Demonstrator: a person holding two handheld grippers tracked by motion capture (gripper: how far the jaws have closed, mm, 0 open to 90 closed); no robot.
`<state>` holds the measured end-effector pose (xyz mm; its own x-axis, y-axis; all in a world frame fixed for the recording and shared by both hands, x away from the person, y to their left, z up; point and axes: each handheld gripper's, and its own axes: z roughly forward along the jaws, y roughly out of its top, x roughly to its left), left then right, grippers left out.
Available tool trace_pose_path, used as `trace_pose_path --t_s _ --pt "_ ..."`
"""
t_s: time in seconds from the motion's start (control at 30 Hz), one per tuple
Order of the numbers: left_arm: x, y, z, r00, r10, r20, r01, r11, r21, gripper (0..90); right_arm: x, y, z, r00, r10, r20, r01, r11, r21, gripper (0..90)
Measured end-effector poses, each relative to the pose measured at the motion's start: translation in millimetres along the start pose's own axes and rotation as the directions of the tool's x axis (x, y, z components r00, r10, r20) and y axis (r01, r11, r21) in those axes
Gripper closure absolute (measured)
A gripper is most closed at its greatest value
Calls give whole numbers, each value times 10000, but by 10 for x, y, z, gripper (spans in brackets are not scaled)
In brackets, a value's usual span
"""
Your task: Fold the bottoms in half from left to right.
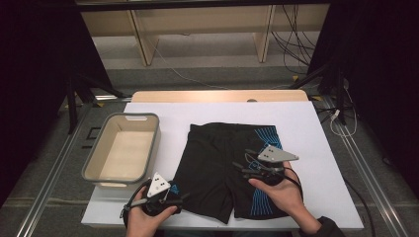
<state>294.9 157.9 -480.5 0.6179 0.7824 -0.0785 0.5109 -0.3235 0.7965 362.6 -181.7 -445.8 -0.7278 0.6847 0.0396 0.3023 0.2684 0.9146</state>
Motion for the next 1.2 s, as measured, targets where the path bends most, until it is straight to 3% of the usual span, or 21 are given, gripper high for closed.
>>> trace_pose_path --t_s 0.27,0.63,0.97,1.2 --pt "16 -50 -64 9999 4 -128 -3 10000 59 302 19 181 279 9997 -185 -145 186 9998 32 357" --pt "56 -85 -54 9989 -335 -342 346 9988 332 332 30 421 680 9990 -332 -306 340 9991 248 355" --pt "65 -93 -29 9988 -355 -329 371 9982 474 340 61 614 1006 9979 -448 -463 470 9978 469 357" --pt "72 -98 -5 9984 -415 -392 441 9967 684 350 63 682 1275 9974 -573 -436 611 9939 918 365"
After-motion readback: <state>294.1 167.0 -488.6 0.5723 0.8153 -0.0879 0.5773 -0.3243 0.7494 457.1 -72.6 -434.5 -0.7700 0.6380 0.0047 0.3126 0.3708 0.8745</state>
